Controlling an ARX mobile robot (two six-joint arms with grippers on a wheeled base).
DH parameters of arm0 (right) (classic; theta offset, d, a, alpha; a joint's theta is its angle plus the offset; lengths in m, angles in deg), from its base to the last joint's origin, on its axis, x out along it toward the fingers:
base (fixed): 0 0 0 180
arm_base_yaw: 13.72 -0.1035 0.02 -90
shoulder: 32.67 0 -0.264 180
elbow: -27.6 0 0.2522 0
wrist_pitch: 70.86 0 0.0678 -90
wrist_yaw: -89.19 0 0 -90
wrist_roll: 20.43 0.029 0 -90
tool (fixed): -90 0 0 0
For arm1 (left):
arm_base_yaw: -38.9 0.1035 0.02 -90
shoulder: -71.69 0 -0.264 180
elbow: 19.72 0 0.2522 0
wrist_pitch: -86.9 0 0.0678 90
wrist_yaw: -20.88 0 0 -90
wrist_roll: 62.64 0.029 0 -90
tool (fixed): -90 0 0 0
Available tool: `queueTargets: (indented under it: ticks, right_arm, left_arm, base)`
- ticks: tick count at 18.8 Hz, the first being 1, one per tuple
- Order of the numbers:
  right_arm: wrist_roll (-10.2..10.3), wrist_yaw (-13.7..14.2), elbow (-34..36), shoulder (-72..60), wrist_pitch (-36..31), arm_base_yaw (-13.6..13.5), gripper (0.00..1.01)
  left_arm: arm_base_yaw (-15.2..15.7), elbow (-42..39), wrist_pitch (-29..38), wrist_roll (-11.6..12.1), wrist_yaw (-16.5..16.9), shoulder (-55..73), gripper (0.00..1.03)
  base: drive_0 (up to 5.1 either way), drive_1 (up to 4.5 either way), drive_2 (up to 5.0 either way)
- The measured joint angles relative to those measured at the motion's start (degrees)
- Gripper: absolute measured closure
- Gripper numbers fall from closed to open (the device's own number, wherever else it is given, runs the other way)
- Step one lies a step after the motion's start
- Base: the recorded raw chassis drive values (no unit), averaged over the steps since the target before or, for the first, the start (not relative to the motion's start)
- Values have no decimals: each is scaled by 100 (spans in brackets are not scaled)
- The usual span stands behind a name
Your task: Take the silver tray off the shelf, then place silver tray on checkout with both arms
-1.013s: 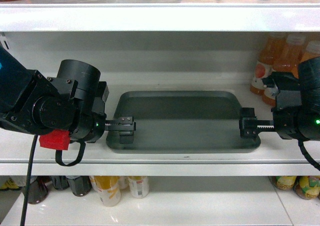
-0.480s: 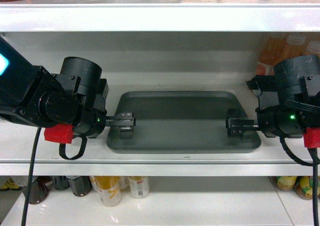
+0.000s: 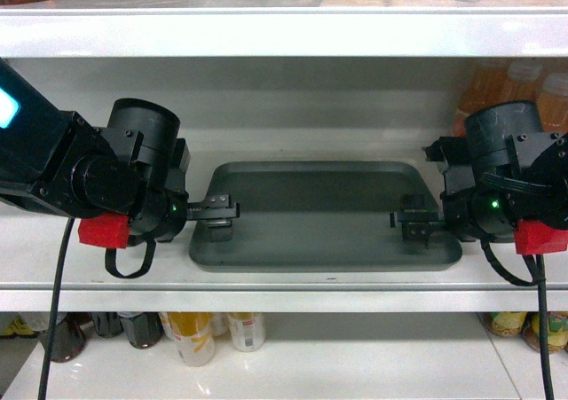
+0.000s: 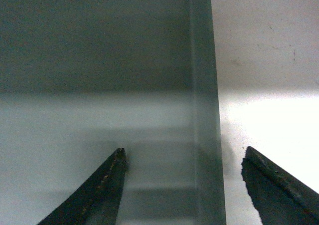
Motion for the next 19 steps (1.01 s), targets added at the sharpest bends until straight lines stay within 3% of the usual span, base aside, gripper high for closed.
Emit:
queueTargets:
  ticks: [2, 5, 6, 7, 8, 11, 15, 19]
  right_arm:
    - [-33, 2, -48, -31, 35, -7, 38]
    - [-179, 199, -278, -109, 396, -61, 89]
    - [-131, 146, -273, -109, 391, -55, 97]
    - [-87, 146, -175, -94, 275, -55, 97]
    - [2, 118, 136, 35, 11, -59, 97]
    - [96, 94, 857, 431, -345, -66, 97]
    - [210, 24, 2253, 1353, -898, -63, 97]
    - [345, -114, 3362, 2479, -1235, -55, 97]
  left_arm:
    - [15, 44, -68, -85, 50, 24, 28]
    - [46, 199, -409, -391, 376, 116, 79]
    - [31, 201, -452, -446, 470, 118, 94]
    - [48, 90, -286, -575, 597, 96, 100]
    - [46, -297, 52, -785, 660, -68, 100]
    - [-52, -1016, 396, -968, 542, -507, 100]
    - [-358, -2367, 758, -1172, 247, -1456, 100]
    - [-592, -3248, 918, -1213, -4, -2439, 100]
  base:
    - [0, 0, 0]
    - [0, 0, 0]
    - [0, 0, 0]
    - [0, 0, 0]
    - [0, 0, 0]
    - [0, 0, 0]
    - [0, 0, 0]
    - [0, 0, 0]
